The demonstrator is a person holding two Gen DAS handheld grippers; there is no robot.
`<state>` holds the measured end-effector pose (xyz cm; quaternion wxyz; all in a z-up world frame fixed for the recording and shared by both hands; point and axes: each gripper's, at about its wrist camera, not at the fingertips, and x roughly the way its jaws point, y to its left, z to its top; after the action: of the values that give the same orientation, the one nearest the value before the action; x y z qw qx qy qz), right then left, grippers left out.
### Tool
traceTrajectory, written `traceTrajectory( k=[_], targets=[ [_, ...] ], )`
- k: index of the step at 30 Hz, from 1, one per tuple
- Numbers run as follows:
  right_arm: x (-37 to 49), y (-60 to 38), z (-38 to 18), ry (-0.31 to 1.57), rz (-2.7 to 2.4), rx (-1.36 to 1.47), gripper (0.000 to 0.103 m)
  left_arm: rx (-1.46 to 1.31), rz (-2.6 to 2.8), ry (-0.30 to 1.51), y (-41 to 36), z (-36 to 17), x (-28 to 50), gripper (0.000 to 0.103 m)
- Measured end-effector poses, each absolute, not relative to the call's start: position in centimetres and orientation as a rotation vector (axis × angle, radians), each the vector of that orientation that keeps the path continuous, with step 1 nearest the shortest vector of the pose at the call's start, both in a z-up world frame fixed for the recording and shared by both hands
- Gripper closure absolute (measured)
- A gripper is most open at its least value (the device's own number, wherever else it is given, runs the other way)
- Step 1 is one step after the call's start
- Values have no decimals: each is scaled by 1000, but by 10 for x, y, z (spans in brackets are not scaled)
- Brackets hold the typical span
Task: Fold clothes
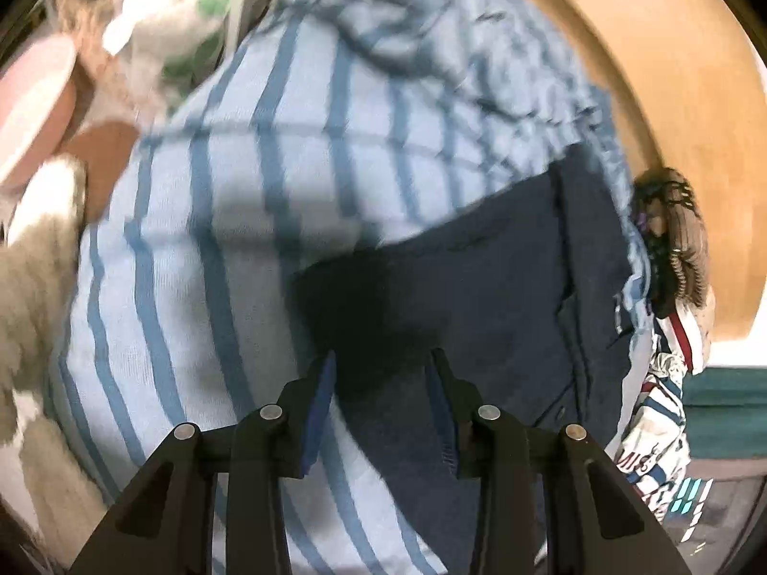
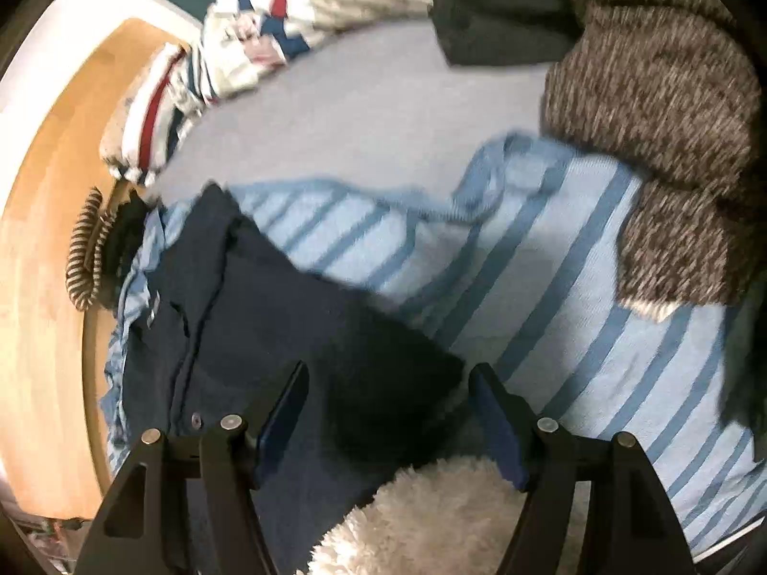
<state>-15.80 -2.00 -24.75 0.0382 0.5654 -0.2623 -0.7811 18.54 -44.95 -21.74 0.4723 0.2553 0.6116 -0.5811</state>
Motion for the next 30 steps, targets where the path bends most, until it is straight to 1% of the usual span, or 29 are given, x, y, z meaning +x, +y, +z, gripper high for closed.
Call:
traceTrajectory(
  k=[3,4,5,7,9,14,17,22,30],
  targets=[
    [-149,-21,-231,-776,-2486,1583,23,591,-1519,1475,-452,-205,178,63],
    [-147,-22,-228,-767,-2493,1548,22,587,-1541,1481,-455,-204,174,61],
    [-146,-22,-226,-763,-2485,1519,22,588,-1551,1488,-456,-204,172,51],
    [-149,-23,-230,-776,-2437,1551,22,584,-1542,1499,-460,-208,169,41],
    [-154,-21,-238,-807,-2385,1615,22,584,-1517,1519,-459,-212,172,41],
    [-165,-12,-268,-990,-2212,1794,22,599,-1526,1568,-448,-214,182,41],
    [-167,-10,-275,-1020,-2157,1822,22,631,-1533,1542,-446,-214,178,41],
    [-170,-13,-282,-1002,-2108,1876,22,656,-1466,1521,-443,-221,182,41],
    [-168,-10,-284,-1052,-2075,1860,22,669,-1454,1515,-445,-225,183,41]
  ],
)
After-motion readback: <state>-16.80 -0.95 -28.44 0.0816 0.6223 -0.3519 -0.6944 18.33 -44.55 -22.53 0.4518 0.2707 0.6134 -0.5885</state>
